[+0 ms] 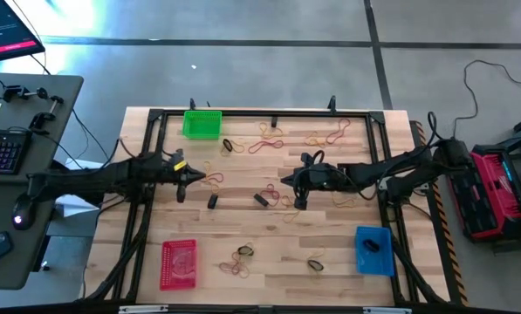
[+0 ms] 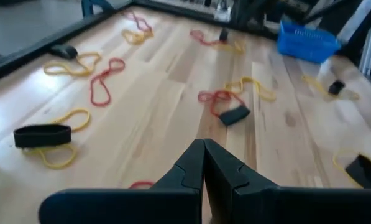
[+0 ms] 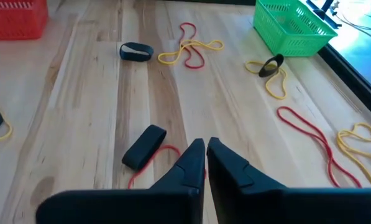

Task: Sort rubber bands into baskets
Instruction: Put the yellow rubber band into the red bin

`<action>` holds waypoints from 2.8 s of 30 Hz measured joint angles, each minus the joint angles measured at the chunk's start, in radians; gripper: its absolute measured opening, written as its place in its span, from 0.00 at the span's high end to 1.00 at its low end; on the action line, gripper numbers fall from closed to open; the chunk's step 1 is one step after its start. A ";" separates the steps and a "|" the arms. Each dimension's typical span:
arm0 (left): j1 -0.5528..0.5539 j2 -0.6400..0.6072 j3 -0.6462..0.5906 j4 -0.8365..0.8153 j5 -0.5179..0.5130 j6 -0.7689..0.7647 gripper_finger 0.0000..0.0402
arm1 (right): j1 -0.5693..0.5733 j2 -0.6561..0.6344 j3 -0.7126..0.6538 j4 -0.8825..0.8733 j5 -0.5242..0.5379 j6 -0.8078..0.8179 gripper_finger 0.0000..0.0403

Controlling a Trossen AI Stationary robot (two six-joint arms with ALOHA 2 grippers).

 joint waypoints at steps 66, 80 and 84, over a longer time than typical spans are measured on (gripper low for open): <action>0.051 1.173 0.619 -0.495 -0.035 0.585 0.72 | 0.003 0.001 0.001 -0.058 0.007 -0.006 0.90; 0.041 1.178 0.618 -0.543 -0.074 0.613 0.73 | 0.000 0.001 0.001 -0.057 0.008 -0.006 0.90; 0.041 1.178 0.618 -0.532 -0.067 0.612 0.78 | 0.000 0.001 0.001 -0.050 0.008 -0.006 0.90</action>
